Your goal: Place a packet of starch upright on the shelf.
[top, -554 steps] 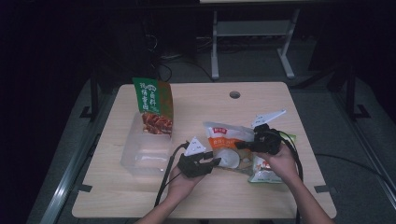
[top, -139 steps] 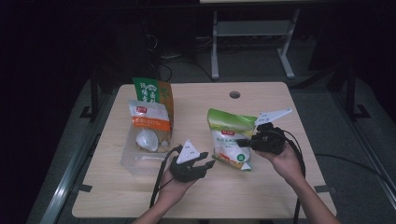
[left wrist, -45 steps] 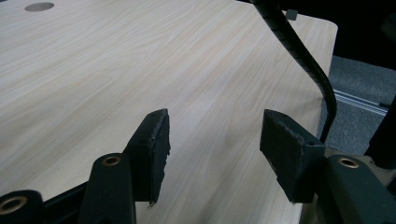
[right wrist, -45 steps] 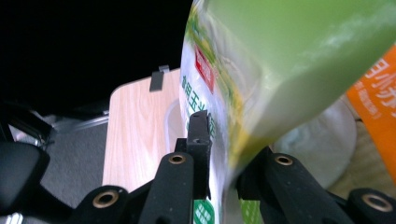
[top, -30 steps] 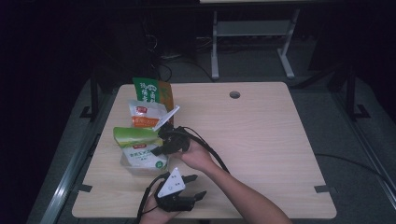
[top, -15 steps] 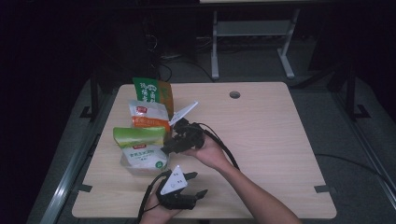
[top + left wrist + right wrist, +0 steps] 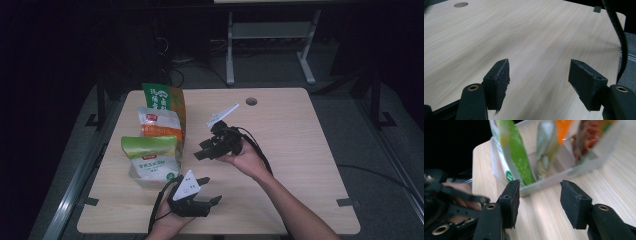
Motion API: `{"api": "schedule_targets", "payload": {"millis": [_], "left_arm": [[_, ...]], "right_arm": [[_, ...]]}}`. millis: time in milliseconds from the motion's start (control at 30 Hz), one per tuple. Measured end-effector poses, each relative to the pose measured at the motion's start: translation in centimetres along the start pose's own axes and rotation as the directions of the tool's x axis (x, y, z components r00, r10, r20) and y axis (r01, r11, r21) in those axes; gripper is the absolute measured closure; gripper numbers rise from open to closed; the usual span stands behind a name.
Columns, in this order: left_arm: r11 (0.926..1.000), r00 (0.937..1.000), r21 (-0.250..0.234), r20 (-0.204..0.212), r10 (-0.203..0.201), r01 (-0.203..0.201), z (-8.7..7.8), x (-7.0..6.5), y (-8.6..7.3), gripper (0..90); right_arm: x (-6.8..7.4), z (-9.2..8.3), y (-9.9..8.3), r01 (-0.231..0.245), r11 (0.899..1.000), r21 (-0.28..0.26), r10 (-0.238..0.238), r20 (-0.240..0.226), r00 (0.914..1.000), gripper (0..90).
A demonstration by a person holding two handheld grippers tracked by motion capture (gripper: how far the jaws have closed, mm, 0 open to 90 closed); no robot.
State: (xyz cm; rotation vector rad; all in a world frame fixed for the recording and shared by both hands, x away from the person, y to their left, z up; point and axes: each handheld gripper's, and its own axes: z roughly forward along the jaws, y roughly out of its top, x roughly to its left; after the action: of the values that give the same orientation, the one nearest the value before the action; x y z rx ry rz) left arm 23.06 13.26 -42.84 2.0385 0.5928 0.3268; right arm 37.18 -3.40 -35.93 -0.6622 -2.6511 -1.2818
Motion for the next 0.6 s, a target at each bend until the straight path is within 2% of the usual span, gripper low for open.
{"api": "schedule_targets", "payload": {"millis": [200, 300, 433, 600], "left_arm": [[0.9999, 0.9999, 0.003, -0.004, -0.010, 0.010, 0.4, 0.4, 0.0, 32.7], [0.9994, 0.9994, 0.014, 0.009, -0.032, 0.032, 0.6, 0.6, -0.1, 32.6], [0.9996, 0.9997, 0.015, 0.007, -0.022, 0.022, 0.7, 0.5, 0.0, 32.6], [0.9996, 0.9996, 0.017, 0.014, -0.023, 0.023, 0.9, 0.6, -0.1, 32.0]], "right_arm": [[-1.1, -1.4, -1.7, -0.049, 0.999, -0.016, 0.050, 0.025, 0.9984, 45.9], [-2.0, -2.5, -2.9, -0.080, 0.996, -0.027, 0.081, 0.049, 0.9955, 44.8], [-3.1, -3.7, -4.1, -0.115, 0.993, -0.027, 0.116, 0.067, 0.9909, 43.9], [-3.7, -5.2, -5.2, -0.130, 0.991, -0.040, 0.133, 0.086, 0.9873, 40.8]]}}
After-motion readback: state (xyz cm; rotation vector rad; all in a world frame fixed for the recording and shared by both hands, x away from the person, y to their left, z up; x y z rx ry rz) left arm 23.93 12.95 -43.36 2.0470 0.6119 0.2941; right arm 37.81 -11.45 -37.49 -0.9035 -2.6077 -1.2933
